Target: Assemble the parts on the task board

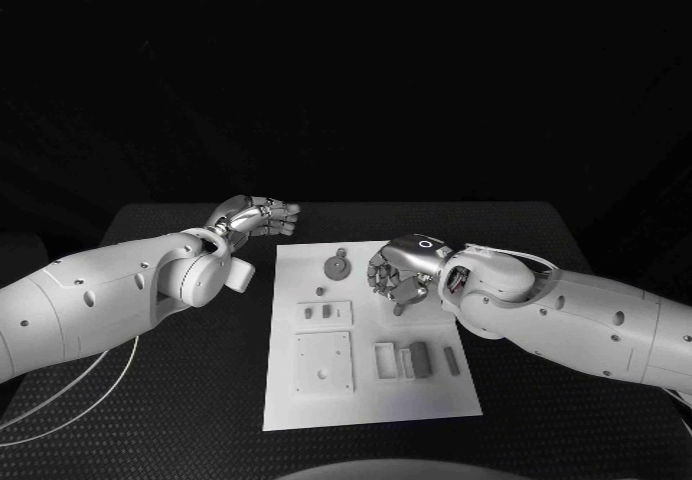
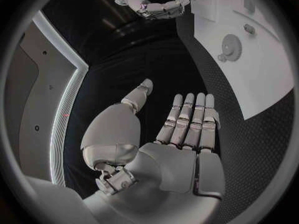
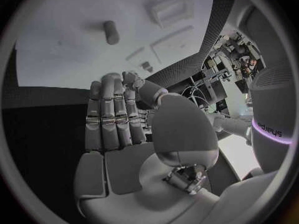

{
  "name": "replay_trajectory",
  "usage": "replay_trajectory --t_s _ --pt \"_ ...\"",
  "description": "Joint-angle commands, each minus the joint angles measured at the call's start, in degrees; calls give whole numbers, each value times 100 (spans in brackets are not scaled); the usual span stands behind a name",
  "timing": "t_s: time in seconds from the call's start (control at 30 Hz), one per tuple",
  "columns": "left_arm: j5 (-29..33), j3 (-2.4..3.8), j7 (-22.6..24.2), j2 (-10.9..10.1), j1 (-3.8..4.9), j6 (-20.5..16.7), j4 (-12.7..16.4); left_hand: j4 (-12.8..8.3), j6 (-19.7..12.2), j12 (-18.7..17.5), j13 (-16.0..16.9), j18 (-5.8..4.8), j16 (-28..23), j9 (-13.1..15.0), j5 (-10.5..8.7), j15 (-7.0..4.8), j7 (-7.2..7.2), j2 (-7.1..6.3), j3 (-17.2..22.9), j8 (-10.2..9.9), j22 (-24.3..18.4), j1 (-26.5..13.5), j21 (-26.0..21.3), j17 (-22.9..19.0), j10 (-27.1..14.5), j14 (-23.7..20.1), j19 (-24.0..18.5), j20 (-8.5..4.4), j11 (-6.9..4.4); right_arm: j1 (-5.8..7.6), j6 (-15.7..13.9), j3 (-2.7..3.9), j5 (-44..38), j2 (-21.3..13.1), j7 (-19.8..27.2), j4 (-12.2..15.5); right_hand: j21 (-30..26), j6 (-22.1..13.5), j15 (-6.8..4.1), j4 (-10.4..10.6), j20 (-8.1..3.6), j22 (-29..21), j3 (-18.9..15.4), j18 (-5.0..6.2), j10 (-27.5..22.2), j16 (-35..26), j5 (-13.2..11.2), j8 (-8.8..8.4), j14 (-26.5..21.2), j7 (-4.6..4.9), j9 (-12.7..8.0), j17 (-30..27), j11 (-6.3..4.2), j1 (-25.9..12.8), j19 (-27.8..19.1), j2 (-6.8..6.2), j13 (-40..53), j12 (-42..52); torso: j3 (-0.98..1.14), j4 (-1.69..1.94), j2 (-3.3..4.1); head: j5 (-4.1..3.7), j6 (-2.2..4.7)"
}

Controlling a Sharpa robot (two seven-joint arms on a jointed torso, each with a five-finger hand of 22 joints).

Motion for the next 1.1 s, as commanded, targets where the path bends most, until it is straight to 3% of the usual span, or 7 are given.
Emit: replay_trajectory --t_s 0.03,0.23,0.3,0.47,0.8,0.87,1.1 --pt "48 5 47 13 10 35 -3 -45 -23 32 -10 72 -19 7 -4 5 249 -23 0 6 -6 50 17 6 21 30 25 7 26 -1 187 -16 -3 112 66 107 20 32 -17 3 -7 139 -27 76 47 22 0 -16 29 -5 6 10 -5 -70 41 15 6 -2 -4 -13 -1 111 -13" --pt "55 5 49 34 19 30 -24 -45 -21 34 -13 72 -23 8 -4 3 249 -25 -1 9 -9 49 16 5 24 25 26 7 22 -2 300 -143 -53 359 95 118 22 28 -16 2 -6 138 -25 76 45 19 0 -20 26 -3 7 13 -4 -76 37 23 6 -7 -9 -12 -6 189 -28" --pt "57 5 50 41 29 19 -32 -45 -20 34 -14 72 -24 8 -4 2 249 -26 -1 10 -10 48 16 5 24 23 26 6 21 -3 338 -224 -2 454 134 36 22 23 -15 2 -5 137 -25 76 43 17 0 -24 24 -1 8 16 -2 -84 33 29 6 -11 -13 -13 -3 211 -23" --pt "57 5 51 82 42 10 -64 -45 -18 36 -17 72 -31 10 -4 -3 248 -27 -1 13 -13 46 16 4 29 13 28 5 18 -35 376 -400 -35 658 186 -57 22 14 -12 -1 -4 136 -22 76 33 8 0 -33 13 3 9 19 2 -91 21 40 4 -22 -1 -5 -1 280 -25" --pt "58 5 38 109 51 13 -73 -45 -16 37 -23 71 -41 11 -4 -9 246 -32 0 16 -18 45 15 3 32 0 30 3 12 -139 479 -478 -192 824 177 -87 23 12 -11 -2 -4 136 -20 76 32 5 0 -36 11 4 11 22 3 -92 16 45 4 -26 6 -13 -1 420 -118" --pt "58 5 36 111 51 16 -76 -45 -16 37 -24 70 -42 11 -4 -9 246 -33 0 17 -18 45 15 3 33 -2 30 3 12 -150 488 -521 -219 830 178 -72 23 12 -11 -2 -4 136 -20 76 32 5 0 -36 11 4 11 22 4 -92 16 46 4 -26 6 -14 -1 432 -130" --pt "58 5 31 115 51 23 -76 -46 -16 37 -26 70 -45 11 -4 -11 245 -34 1 18 -20 46 14 3 33 -6 30 2 10 -174 573 -574 -302 819 164 -43 24 12 -10 -3 -4 136 -20 76 33 4 0 -37 11 4 13 24 4 -94 14 48 5 -27 4 -14 0 452 -169"
